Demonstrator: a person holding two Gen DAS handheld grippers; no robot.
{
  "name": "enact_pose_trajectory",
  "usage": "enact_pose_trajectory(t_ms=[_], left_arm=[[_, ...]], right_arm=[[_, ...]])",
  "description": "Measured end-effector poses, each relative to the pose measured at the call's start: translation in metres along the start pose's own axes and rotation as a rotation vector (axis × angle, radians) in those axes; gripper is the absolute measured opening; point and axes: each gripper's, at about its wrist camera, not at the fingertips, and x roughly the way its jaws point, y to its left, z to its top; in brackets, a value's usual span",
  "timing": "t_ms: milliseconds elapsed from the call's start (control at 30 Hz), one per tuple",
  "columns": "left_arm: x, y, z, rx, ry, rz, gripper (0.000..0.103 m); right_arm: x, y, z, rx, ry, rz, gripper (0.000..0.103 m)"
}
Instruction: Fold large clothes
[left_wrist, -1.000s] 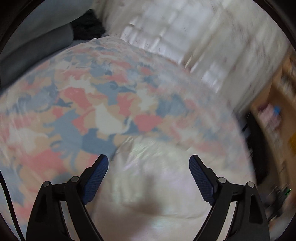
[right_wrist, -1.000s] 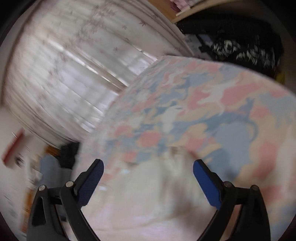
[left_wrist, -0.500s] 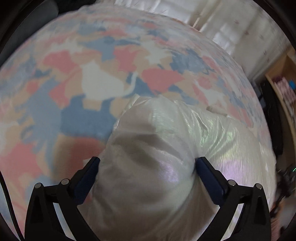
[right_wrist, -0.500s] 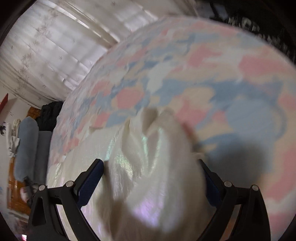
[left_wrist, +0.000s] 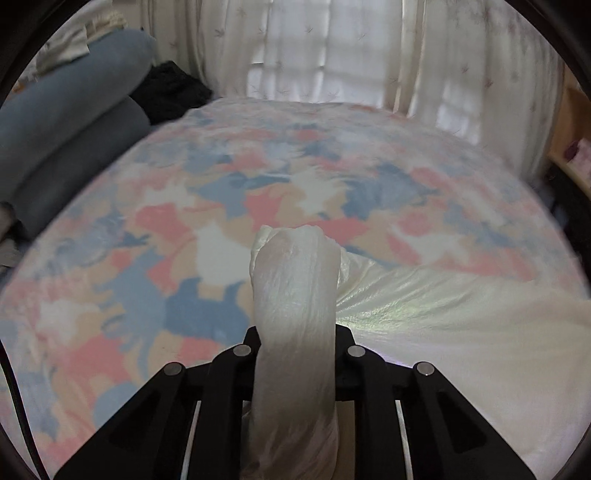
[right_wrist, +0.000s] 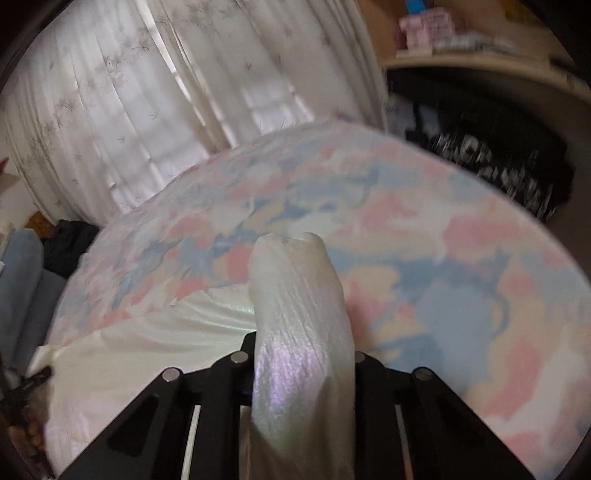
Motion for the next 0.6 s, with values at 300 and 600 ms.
enact_pose_trajectory(t_ms=[300,600], left_arm=[[0.038,-0.029,-0.030,0.082,-0.026,0.253,0.029],[0.053,-0.028,-0.038,0.023,-0.024,0.246,0.035]], right_arm=[[0.073,0.002,-0.030,-0.056,0.134,-0.247,0.025],[0.088,-0.002,-0.038,0.011,0.100,-0.228,0.033]])
